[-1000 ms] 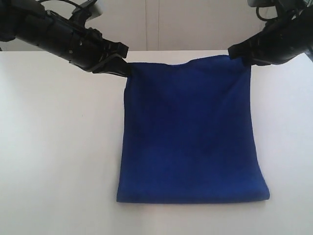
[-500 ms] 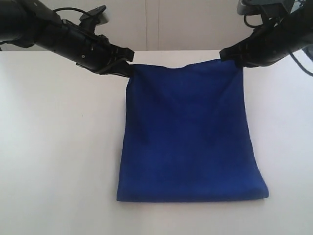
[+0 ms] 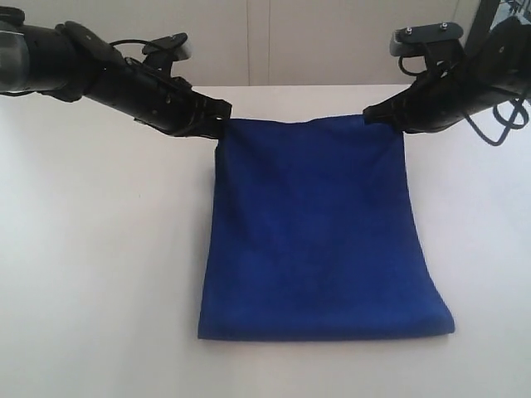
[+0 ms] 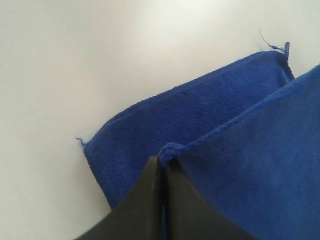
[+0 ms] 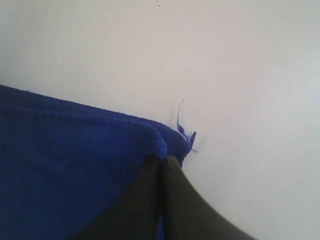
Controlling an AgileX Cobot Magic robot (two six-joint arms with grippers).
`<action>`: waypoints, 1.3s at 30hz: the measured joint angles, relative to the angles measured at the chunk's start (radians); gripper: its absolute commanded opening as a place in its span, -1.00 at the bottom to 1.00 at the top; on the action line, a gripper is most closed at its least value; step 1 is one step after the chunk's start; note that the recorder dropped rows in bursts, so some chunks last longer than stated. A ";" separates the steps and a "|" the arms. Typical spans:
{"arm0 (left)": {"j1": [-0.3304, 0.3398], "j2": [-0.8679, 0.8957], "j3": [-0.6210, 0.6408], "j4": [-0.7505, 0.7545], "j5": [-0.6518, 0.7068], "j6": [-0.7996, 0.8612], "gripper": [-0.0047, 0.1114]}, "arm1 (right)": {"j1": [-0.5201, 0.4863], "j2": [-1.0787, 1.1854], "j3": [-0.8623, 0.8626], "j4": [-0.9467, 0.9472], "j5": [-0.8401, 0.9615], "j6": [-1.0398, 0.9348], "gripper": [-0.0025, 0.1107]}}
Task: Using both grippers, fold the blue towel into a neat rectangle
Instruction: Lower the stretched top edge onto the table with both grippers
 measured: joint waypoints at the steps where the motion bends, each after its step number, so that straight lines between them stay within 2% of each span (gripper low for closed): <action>1: 0.000 0.005 -0.002 0.000 -0.011 0.002 -0.92 | 0.000 0.010 0.000 0.000 -0.013 0.000 -0.96; 16: 0.000 0.087 -0.005 -0.030 -0.132 0.059 -0.92 | 0.000 0.103 0.000 0.000 -0.154 0.000 -0.96; 39: -0.002 0.138 -0.005 -0.047 -0.178 0.137 -0.92 | 0.007 0.202 -0.001 0.000 -0.229 0.000 -0.96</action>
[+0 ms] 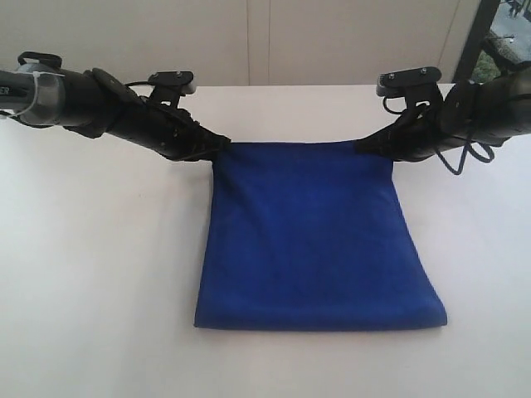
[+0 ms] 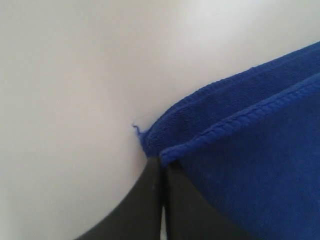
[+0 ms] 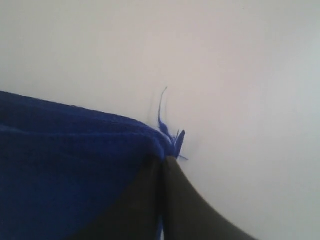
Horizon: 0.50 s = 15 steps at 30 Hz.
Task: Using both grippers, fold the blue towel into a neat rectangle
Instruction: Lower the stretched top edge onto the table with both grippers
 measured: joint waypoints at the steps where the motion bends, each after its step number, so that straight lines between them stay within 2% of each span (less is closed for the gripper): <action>1: 0.000 0.000 0.000 0.000 0.000 0.002 -0.92 | 0.000 0.002 -0.002 0.000 0.000 0.000 -0.96; 10: 0.000 0.045 -0.078 -0.005 0.035 0.004 -0.92 | 0.000 0.036 -0.047 0.004 0.014 0.000 -0.96; 15: 0.000 0.069 -0.081 -0.031 0.035 0.004 -0.92 | 0.000 0.043 -0.047 0.004 0.016 0.000 -0.96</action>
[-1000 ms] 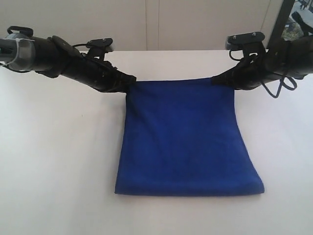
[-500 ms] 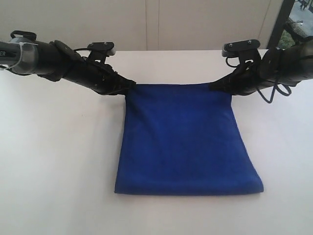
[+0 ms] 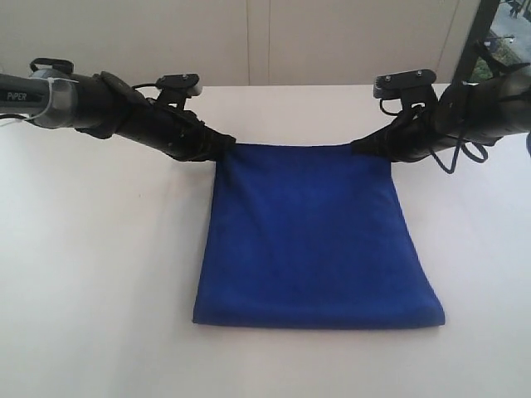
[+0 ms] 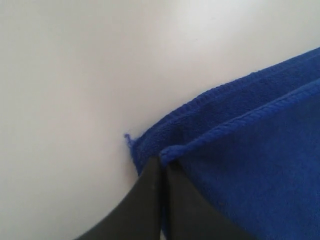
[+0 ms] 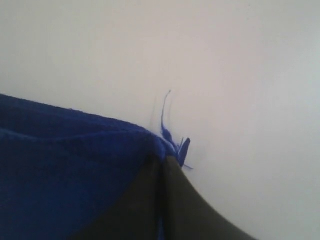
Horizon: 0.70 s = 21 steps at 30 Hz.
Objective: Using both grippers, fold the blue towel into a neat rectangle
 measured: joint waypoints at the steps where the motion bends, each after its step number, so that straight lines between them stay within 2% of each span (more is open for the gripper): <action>1: 0.000 0.000 0.000 -0.002 0.002 0.000 -0.92 | 0.000 0.000 0.000 0.000 0.000 0.000 -0.96; 3: 0.000 0.000 0.000 -0.002 0.008 0.000 -0.90 | 0.000 0.000 0.000 0.000 0.000 0.000 -0.93; 4: 0.000 0.000 0.000 -0.002 0.011 0.003 -0.82 | 0.000 0.000 0.000 0.000 0.000 0.000 -0.87; 8: 0.000 0.000 0.000 -0.002 0.023 0.037 -0.19 | 0.000 0.000 0.000 0.000 0.000 0.000 -0.49; 10: 0.000 0.000 0.000 -0.002 0.023 0.041 -0.03 | 0.000 0.000 0.000 0.000 0.000 0.000 -0.36; 12: 0.000 0.000 0.000 -0.002 0.023 0.041 0.02 | 0.000 0.000 0.000 0.000 0.000 0.000 -0.30; 16: 0.000 0.000 0.000 0.014 0.024 0.045 0.02 | 0.000 0.000 0.000 0.000 0.016 0.002 -0.31; 18: 0.013 -0.033 0.000 0.047 0.029 0.045 0.01 | 0.000 -0.038 0.000 0.000 0.061 0.020 -0.39; 20: 0.032 -0.070 0.000 0.051 0.040 0.045 -0.04 | 0.000 -0.083 -0.007 0.000 0.097 0.063 -0.58; 21: 0.037 -0.082 0.000 0.053 0.049 0.045 -0.14 | 0.000 -0.096 -0.015 0.000 0.118 0.077 -0.75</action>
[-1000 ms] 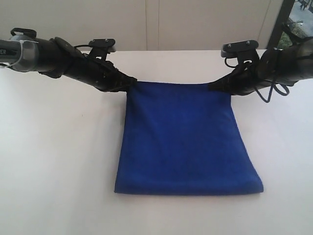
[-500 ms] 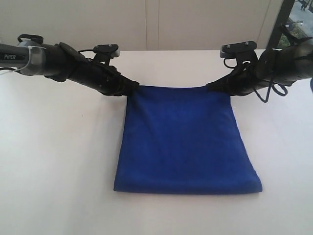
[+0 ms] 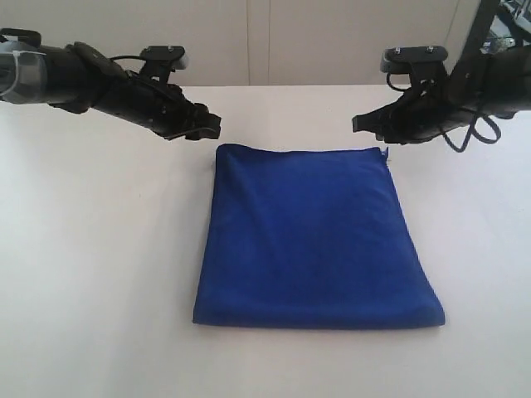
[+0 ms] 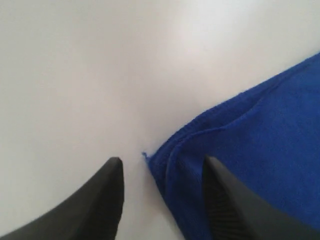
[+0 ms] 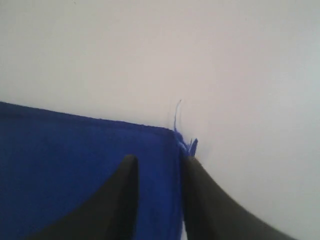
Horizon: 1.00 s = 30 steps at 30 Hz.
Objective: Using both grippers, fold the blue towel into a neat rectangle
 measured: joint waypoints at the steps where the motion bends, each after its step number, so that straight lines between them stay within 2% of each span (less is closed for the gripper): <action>1: 0.008 -0.017 0.000 -0.002 0.022 0.000 -0.21 | 0.000 -0.011 -0.027 0.000 0.057 0.016 -0.83; 3: 0.008 -0.034 0.000 -0.004 0.072 0.000 -0.43 | 0.000 0.006 -0.088 0.002 0.142 0.021 -0.96; 11: 0.008 -0.036 0.000 -0.006 0.194 0.000 -0.89 | 0.000 0.135 -0.168 0.002 0.189 0.028 -0.96; 30: 0.002 -0.031 0.000 -0.076 0.223 -0.047 -0.92 | 0.000 0.200 -0.182 -0.019 0.184 0.028 -0.96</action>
